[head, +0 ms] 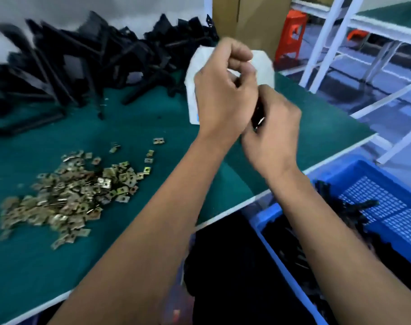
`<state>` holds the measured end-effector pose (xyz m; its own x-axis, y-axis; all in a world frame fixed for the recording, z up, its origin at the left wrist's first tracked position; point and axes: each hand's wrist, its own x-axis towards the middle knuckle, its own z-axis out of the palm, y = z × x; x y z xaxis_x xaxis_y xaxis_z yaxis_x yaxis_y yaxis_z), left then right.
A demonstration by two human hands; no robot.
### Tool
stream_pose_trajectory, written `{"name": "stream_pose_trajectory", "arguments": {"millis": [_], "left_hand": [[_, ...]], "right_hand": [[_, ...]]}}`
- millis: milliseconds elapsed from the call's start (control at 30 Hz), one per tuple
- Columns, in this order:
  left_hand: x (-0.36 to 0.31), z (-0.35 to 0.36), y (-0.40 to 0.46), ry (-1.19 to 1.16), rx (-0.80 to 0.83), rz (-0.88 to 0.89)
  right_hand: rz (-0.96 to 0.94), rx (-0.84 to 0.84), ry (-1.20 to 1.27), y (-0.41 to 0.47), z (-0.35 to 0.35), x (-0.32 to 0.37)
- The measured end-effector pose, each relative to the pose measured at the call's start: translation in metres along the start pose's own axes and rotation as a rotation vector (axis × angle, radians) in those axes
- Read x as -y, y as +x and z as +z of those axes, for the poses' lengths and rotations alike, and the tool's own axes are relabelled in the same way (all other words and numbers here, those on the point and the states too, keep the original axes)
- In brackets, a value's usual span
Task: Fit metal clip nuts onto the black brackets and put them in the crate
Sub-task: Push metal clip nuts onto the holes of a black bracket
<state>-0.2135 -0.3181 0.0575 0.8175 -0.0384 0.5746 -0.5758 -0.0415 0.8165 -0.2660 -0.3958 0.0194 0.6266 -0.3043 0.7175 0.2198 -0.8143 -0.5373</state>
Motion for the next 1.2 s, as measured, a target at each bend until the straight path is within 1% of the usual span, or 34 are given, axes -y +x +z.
{"name": "stream_pose_trajectory", "arguments": {"millis": [67,167,233,267,333,400,467,500,567,600,667,767,800,867,933,1000,1067,1100,1200], "left_hand": [[0.019,-0.055,0.012,0.137,-0.132,-0.073],[0.050,-0.145,0.021,0.363,-0.242,-0.165],[0.068,-0.210,0.024,0.598,-0.296,-0.239],[0.076,-0.242,0.026,0.727,-0.308,-0.276],[0.090,-0.299,0.028,1.015,-0.284,-0.358],[0.104,-0.345,0.028,1.245,-0.167,-0.495],[0.115,-0.371,0.024,1.332,0.024,-0.607],[0.121,-0.380,0.023,1.337,0.067,-0.631],[0.128,-0.390,0.022,1.352,0.038,-0.618],[0.129,-0.392,0.023,1.375,0.007,-0.583],[0.127,-0.393,0.025,1.407,-0.054,-0.510],[0.121,-0.387,0.027,1.305,-0.176,-0.420],[0.121,-0.383,0.027,1.232,-0.203,-0.419],[0.124,-0.374,0.024,1.112,-0.209,-0.478],[0.129,-0.368,0.018,1.069,-0.198,-0.539],[0.134,-0.366,0.017,1.062,-0.220,-0.567],[0.134,-0.366,0.018,1.007,-0.273,-0.626],[0.134,-0.367,0.019,0.958,-0.278,-0.633],[0.134,-0.368,0.019,0.809,-0.232,-0.557]], "right_hand": [[0.014,0.270,0.032,0.008,0.045,0.033],[-0.078,0.720,-0.019,0.015,0.109,0.078],[-0.154,0.906,-0.069,0.016,0.143,0.107],[-0.191,0.958,-0.074,0.016,0.158,0.120],[-0.246,1.060,-0.073,0.014,0.183,0.145],[-0.292,1.174,-0.096,0.011,0.203,0.168],[-0.370,1.265,-0.136,0.006,0.214,0.185],[-0.414,1.298,-0.148,0.003,0.219,0.191],[-0.460,1.330,-0.132,0.000,0.226,0.192],[-0.448,1.337,-0.097,0.001,0.228,0.189],[-0.373,1.333,0.013,0.003,0.229,0.179],[-0.196,1.294,0.238,0.005,0.228,0.160],[-0.147,1.272,0.295,0.005,0.227,0.153],[-0.097,1.195,0.381,0.005,0.228,0.140],[-0.075,1.119,0.480,0.003,0.228,0.130],[-0.064,1.094,0.578,0.001,0.227,0.125],[-0.057,1.099,0.633,0.000,0.226,0.124],[-0.044,1.100,0.655,0.000,0.226,0.125],[0.035,1.089,0.713,-0.002,0.226,0.126]]}}
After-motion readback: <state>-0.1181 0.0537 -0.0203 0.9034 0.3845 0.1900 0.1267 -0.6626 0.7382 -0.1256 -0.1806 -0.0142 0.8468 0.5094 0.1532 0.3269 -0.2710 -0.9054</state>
